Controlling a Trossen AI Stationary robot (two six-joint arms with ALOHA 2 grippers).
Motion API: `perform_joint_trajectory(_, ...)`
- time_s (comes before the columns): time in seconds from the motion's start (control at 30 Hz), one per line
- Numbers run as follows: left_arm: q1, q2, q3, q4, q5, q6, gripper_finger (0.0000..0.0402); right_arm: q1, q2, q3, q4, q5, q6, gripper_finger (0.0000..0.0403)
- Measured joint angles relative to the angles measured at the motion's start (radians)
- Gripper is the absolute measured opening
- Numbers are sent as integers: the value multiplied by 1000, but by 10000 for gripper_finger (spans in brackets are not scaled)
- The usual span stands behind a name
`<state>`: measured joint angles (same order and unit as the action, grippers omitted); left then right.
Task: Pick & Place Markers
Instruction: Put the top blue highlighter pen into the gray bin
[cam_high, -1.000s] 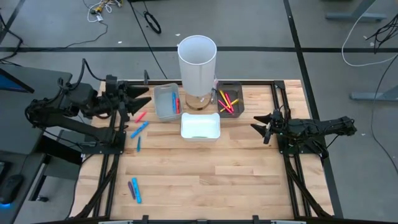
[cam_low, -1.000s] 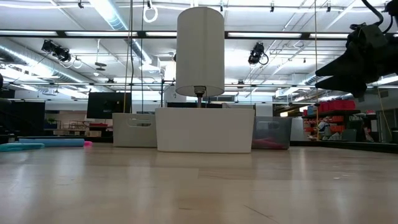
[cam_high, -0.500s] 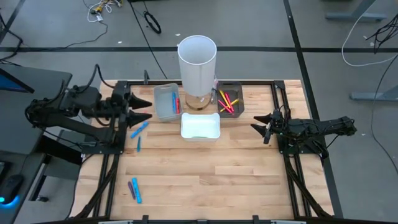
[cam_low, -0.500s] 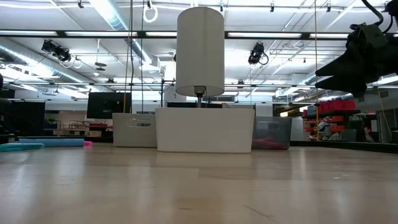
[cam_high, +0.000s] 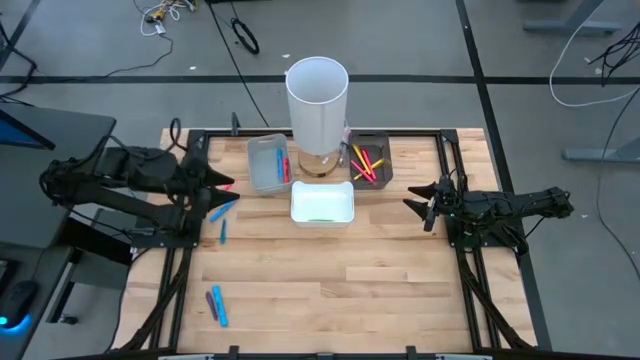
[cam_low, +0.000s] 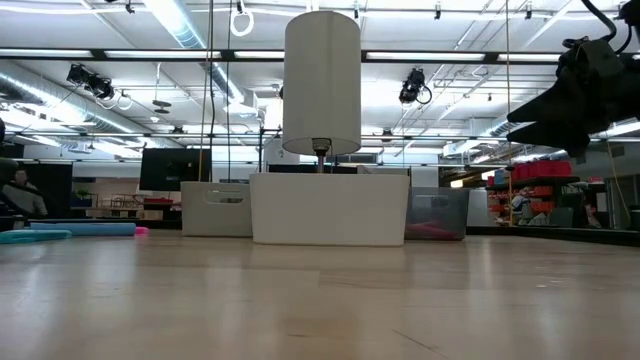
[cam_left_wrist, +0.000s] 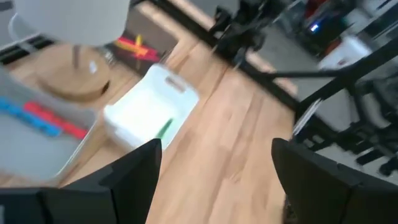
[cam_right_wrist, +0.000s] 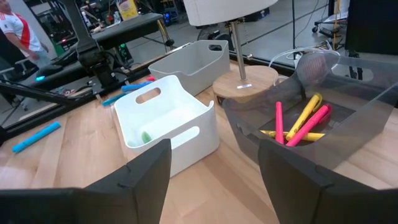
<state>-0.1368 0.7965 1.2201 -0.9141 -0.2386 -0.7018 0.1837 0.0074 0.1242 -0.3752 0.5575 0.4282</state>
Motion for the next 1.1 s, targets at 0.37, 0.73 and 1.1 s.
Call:
perform_joint_trajectory(0.37, 3, 2, 0, -324, -90, -142, 311, 0, 0, 0, 0, 0, 0, 242)
perform_joint_trajectory(0.73, 118, 60, 0, -452, -197, -261, 311, 0, 0, 0, 0, 0, 0, 242)
perform_joint_trajectory(1.1, 272, 170, 0, -577, -72, -198, 311, 0, 0, 0, 0, 0, 0, 242)
